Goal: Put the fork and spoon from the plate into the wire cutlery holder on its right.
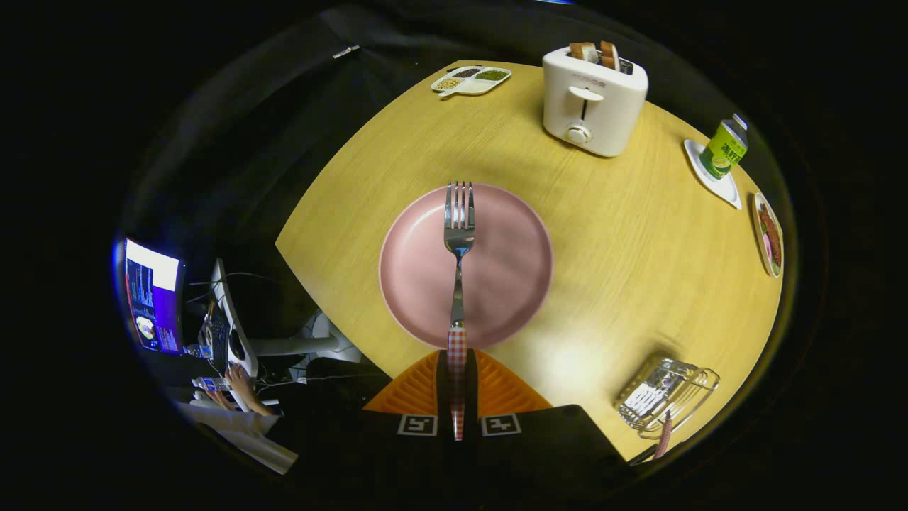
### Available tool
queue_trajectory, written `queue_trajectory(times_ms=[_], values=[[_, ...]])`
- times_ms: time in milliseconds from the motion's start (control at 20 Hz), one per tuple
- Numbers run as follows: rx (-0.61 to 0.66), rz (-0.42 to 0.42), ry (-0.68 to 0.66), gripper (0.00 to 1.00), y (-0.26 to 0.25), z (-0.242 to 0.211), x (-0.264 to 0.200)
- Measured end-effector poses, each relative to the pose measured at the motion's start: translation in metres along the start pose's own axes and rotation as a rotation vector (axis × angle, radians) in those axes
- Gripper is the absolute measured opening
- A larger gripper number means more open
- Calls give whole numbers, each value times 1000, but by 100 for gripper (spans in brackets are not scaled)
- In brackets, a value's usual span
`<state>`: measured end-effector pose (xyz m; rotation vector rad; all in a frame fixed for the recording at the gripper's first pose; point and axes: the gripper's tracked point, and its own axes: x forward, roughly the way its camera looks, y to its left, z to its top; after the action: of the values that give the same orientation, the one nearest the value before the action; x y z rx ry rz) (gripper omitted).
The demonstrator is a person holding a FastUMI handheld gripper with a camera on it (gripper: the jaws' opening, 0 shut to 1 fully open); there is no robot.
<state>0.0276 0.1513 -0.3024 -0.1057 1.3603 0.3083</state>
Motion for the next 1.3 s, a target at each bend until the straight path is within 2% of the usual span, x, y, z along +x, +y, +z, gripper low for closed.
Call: queue_trajectory(times_ms=[400,600,900,1150,1300], values=[[70,-87,117,8,-106,-85,-108],[101,-124,210,8,-153,-114,-141],[111,-107,457,8,-184,-150,-150],[168,-57,627,8,-189,-150,-139],[144,-89,695,8,-209,-143,-135]])
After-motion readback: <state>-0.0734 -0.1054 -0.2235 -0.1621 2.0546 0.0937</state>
